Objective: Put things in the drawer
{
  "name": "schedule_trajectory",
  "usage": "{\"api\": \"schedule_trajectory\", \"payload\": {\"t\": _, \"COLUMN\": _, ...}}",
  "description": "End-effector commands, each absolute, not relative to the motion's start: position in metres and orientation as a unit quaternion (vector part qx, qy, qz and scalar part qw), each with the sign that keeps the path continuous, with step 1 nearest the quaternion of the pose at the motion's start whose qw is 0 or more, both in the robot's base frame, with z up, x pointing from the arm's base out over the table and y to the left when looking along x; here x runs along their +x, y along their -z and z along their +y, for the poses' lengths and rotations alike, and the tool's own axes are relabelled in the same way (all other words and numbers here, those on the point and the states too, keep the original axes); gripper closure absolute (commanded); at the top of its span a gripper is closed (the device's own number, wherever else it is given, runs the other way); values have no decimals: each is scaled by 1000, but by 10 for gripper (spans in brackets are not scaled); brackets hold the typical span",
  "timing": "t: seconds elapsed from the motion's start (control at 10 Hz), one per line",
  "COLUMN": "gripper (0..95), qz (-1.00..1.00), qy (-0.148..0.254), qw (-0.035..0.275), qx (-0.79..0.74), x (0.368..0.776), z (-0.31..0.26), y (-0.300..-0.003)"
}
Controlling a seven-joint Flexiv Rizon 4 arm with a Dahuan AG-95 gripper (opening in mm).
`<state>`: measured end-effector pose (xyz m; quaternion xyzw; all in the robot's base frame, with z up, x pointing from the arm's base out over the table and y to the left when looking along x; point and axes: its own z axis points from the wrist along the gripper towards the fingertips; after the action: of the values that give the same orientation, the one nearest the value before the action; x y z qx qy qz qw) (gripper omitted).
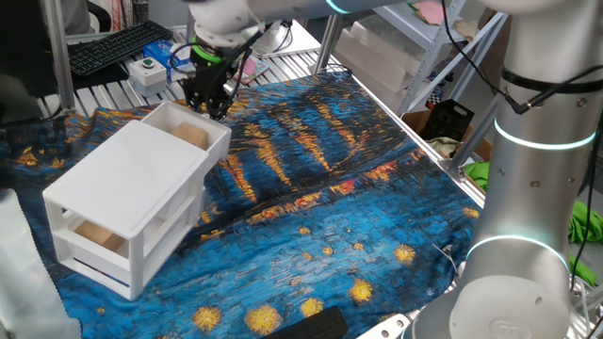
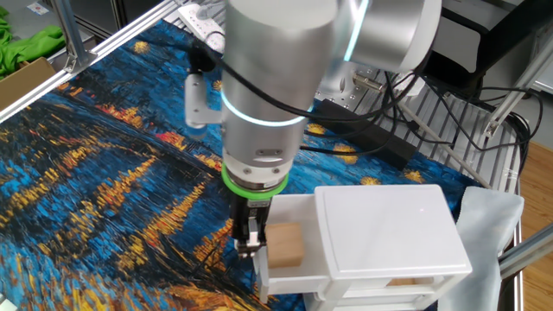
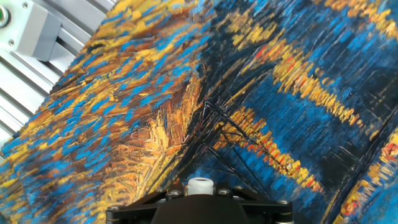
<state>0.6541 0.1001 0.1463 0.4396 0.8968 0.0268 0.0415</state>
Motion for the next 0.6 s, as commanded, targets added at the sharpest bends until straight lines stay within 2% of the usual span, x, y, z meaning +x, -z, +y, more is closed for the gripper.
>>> {"api": "schedule_trajectory", "payload": {"t": 0.1, "gripper": 950, "qz": 897, "qy": -37, "qw": 27, "qx": 440, "x": 652, "z": 99, "y": -158}}
{"api": "schedule_trajectory", "payload": {"t": 0.6, "gripper": 950, "qz": 895, "qy": -33, "qw": 31, "qx": 444, "x": 646, "z": 105, "y": -153}}
